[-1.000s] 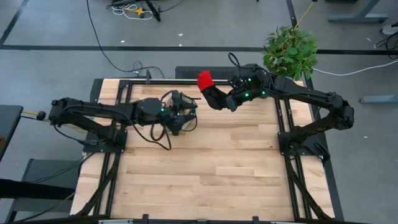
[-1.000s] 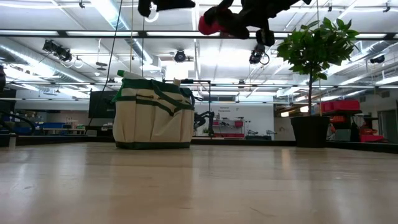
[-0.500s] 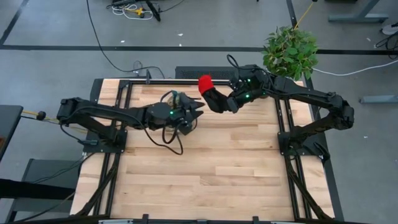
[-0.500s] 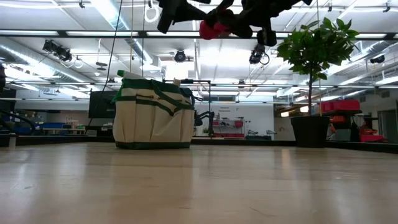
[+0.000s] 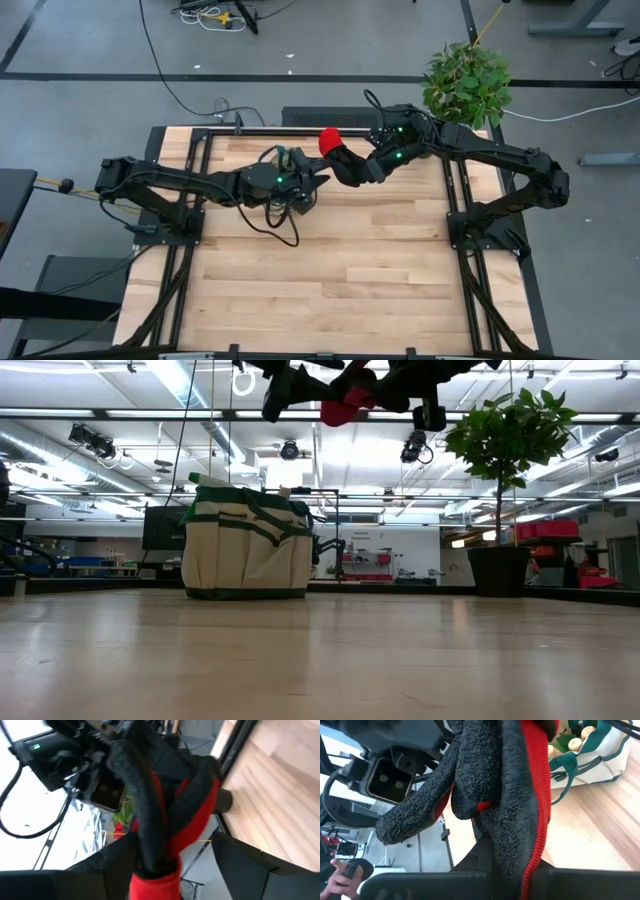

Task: Pick & Place Garden tools in Gardening bag
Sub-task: Put the red gloves into the gardening bag

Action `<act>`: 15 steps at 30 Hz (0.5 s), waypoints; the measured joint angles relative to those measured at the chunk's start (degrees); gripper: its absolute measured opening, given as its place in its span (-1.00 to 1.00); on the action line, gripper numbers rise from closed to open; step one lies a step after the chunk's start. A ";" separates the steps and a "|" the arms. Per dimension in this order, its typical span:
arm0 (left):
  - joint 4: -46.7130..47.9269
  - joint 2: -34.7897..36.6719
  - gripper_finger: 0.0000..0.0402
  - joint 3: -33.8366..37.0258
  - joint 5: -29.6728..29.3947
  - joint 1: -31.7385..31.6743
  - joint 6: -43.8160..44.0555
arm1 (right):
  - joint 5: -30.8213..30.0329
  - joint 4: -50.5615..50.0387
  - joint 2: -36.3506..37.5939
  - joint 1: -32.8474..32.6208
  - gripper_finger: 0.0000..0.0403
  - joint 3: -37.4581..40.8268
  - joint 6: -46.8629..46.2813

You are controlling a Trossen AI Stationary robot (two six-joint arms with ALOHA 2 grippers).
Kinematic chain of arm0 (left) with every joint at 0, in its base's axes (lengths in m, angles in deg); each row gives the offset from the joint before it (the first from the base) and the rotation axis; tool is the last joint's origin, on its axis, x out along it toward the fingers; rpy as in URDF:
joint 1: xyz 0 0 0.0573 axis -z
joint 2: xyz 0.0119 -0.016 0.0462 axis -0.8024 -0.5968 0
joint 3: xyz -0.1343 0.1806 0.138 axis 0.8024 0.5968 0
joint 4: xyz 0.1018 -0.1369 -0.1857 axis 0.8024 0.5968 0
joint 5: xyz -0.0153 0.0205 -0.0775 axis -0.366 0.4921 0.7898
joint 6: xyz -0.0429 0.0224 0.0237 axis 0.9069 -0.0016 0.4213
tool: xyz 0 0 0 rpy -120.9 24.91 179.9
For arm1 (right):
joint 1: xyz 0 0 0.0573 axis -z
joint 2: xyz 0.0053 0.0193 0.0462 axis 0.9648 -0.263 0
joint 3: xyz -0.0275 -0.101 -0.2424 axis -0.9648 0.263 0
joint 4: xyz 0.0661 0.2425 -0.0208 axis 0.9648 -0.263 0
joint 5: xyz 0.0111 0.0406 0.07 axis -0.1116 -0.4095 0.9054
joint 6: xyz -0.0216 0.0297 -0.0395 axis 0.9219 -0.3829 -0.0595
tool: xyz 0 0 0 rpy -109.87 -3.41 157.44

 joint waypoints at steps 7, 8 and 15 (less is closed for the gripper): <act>-3.58 0.00 0.56 0.00 -0.04 0.07 -1.97 | 2.96 1.70 0.00 0.00 -0.95 0.00 -4.97; -3.65 0.00 0.57 0.00 -0.05 0.07 -2.38 | 3.50 2.65 0.00 0.00 -0.95 0.00 -6.32; -4.12 -0.04 0.55 0.00 -0.10 0.46 -4.97 | 5.46 8.02 0.00 0.00 -0.95 0.00 -11.83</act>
